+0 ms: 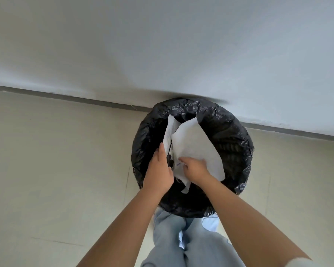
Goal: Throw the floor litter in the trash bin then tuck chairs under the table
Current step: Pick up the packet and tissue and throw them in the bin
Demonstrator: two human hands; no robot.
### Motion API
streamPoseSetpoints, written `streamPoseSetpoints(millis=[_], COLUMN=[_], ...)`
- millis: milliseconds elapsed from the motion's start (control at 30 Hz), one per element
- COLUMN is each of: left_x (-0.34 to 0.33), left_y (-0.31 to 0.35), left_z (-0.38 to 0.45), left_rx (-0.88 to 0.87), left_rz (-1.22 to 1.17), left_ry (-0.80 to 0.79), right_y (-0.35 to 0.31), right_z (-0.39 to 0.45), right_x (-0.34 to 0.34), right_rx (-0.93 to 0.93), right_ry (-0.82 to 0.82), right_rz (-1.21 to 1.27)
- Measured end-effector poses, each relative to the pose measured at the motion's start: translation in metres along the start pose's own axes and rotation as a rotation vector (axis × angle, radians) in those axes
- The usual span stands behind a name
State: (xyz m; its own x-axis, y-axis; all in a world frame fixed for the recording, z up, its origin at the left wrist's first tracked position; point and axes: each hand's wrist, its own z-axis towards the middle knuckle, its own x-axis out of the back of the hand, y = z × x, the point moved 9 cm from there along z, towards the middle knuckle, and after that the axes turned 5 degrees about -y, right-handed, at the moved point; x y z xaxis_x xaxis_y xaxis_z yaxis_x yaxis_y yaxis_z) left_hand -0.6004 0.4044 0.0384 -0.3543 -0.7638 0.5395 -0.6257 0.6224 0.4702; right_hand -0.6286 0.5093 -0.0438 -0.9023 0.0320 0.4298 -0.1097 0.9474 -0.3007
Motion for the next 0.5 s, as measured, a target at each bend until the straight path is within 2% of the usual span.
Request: streamPoseSetpoints(millis=[67,133,200,300,500], left_x=[0.001,0.010,0.023,0.050,0.123], left_y=[0.000,0.005,0.014,0.034,0.080], left_z=[0.005,-0.003,-0.022,-0.072,-0.220], left_rx=[0.018,0.019,0.012,-0.005,-0.075], left_rz=[0.019,0.032,0.067,0.141,0.154], left_ry=[-0.009,0.015,0.023,0.031,0.024], right_y=[-0.003,-0.002,-0.005,-0.022,-0.077], right_z=[-0.002,-0.023,-0.059,-0.135,-0.317], right_x=[0.003,0.022,0.043,0.073,0.139], right_rx=[0.033,0.046,0.098,0.239,0.359], right_ry=[0.049,0.208,0.353,0.473,0.544], right_rz=[0.050,0.092,0.096,0.120,-0.001])
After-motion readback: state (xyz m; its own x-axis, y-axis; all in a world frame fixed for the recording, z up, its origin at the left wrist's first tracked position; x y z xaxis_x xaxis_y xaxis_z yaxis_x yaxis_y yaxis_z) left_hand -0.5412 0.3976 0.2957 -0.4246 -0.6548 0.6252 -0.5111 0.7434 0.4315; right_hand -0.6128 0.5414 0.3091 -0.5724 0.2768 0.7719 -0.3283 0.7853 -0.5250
